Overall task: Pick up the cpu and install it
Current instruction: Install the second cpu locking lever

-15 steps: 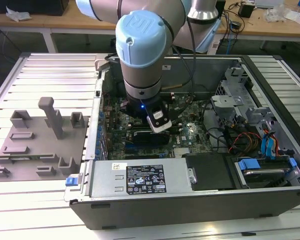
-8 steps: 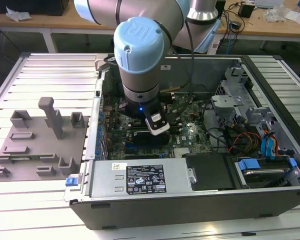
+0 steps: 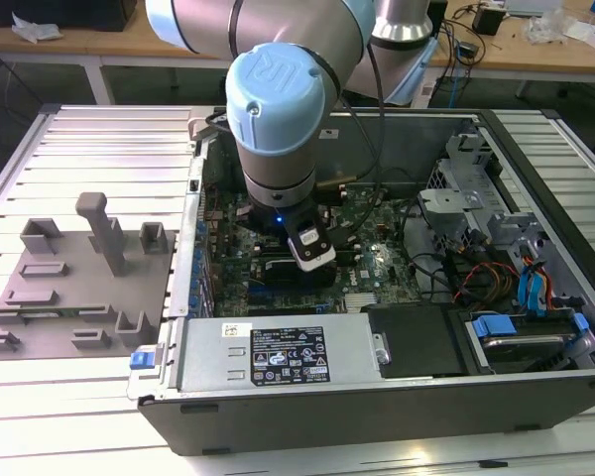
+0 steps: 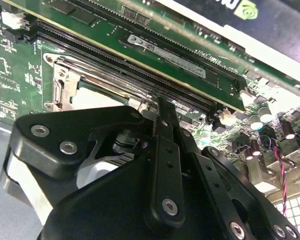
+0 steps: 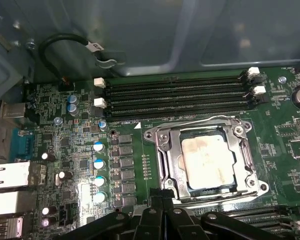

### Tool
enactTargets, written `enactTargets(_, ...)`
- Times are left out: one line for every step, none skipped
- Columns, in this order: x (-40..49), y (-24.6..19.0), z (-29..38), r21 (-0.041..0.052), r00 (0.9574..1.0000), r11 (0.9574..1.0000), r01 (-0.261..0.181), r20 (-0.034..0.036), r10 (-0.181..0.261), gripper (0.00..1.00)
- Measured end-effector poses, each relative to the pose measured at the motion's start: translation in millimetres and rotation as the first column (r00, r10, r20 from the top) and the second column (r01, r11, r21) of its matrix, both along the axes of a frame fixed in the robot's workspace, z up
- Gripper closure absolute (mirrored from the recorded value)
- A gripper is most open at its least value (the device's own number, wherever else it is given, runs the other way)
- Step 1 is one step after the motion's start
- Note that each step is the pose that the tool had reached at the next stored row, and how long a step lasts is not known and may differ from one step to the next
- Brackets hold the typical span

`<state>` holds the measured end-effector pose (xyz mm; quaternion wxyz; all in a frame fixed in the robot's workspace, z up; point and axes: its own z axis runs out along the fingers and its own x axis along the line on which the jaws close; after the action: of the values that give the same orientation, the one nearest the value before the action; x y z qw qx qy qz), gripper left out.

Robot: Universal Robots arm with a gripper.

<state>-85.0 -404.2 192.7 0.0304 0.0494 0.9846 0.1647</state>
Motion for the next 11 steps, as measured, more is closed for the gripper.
enactTargets(-0.1, 0.0, -0.2, 0.0000, 1.0000, 1.0000, 0.000, 0.0000, 0.000, 0.89)
enactTargets(-0.6, -0.1, -0.9, -0.0001, 1.0000, 1.0000, 0.000, -0.0001, 0.000, 0.89)
enactTargets(-1.0, -0.1, -1.1, -0.0003, 1.0000, 1.0000, 0.000, -0.0002, 0.000, 0.89)
enactTargets(-1.1, 0.0, -1.2, -0.0003, 1.0000, 1.0000, 0.000, -0.0002, 0.000, 0.89)
enactTargets(-1.2, 0.0, -1.3, -0.0001, 1.0000, 1.0000, 0.000, -0.0001, 0.000, 0.89)
enactTargets(-1.2, 0.0, -1.3, -0.0001, 1.0000, 1.0000, 0.000, -0.0001, 0.000, 0.89)
enactTargets(-1.3, 0.0, -1.3, -0.0004, 1.0000, 1.0000, 0.000, 0.0000, 0.000, 0.89)
enactTargets(-1.3, 0.1, -1.3, -0.0023, 1.0000, 1.0000, 0.000, 0.0000, 0.000, 0.89)
enactTargets(-1.3, 0.1, -1.2, -0.0151, 1.0000, 0.9999, 0.000, -0.0001, 0.000, 0.89)
enactTargets(-1.2, 0.1, -1.3, -0.0208, 1.0000, 0.9998, 0.000, 0.0001, 0.000, 0.89)
enactTargets(-1.2, 0.1, -0.6, -0.0216, 1.0000, 0.9998, 0.000, 0.0002, 0.000, 0.89)
